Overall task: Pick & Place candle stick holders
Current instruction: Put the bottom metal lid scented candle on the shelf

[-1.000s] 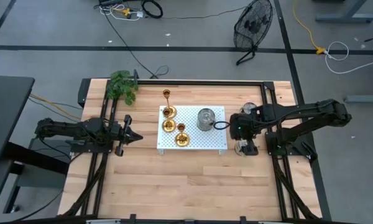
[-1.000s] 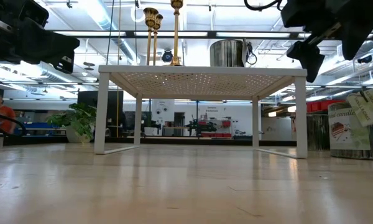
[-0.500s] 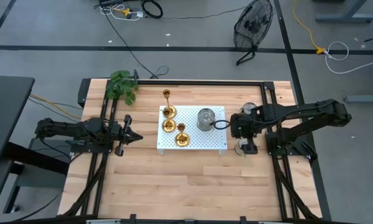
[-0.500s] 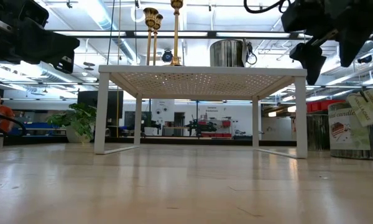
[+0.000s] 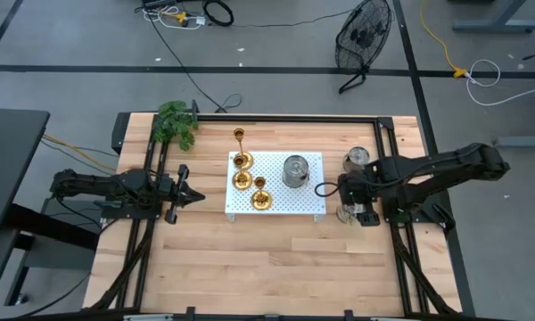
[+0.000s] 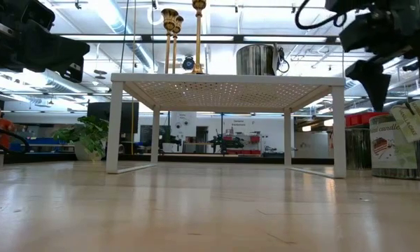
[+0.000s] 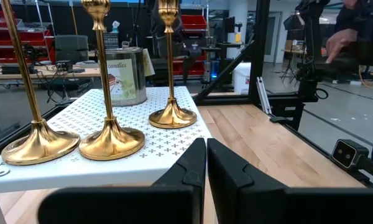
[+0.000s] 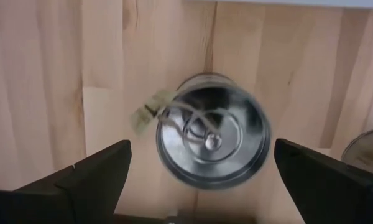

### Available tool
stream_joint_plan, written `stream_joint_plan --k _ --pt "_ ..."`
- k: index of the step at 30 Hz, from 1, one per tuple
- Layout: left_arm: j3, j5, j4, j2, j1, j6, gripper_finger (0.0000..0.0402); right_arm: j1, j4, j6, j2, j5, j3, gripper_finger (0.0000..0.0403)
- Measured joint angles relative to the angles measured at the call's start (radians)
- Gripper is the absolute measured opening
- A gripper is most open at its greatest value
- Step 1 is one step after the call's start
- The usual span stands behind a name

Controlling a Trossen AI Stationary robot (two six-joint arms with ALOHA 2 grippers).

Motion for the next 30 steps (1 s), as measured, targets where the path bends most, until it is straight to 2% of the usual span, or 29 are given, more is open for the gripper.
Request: stream_joint_plan --k 20,30 --pt "0.0 0.0 0.0 0.0 0.0 0.0 0.0019 0.007 0.073 -0.035 -0.051 0.045 -0.132 0.04" --pt "0.0 0.0 0.0 0.0 0.0 0.0 0.0019 0.007 0.145 -0.042 -0.051 0.054 -0.133 0.04"
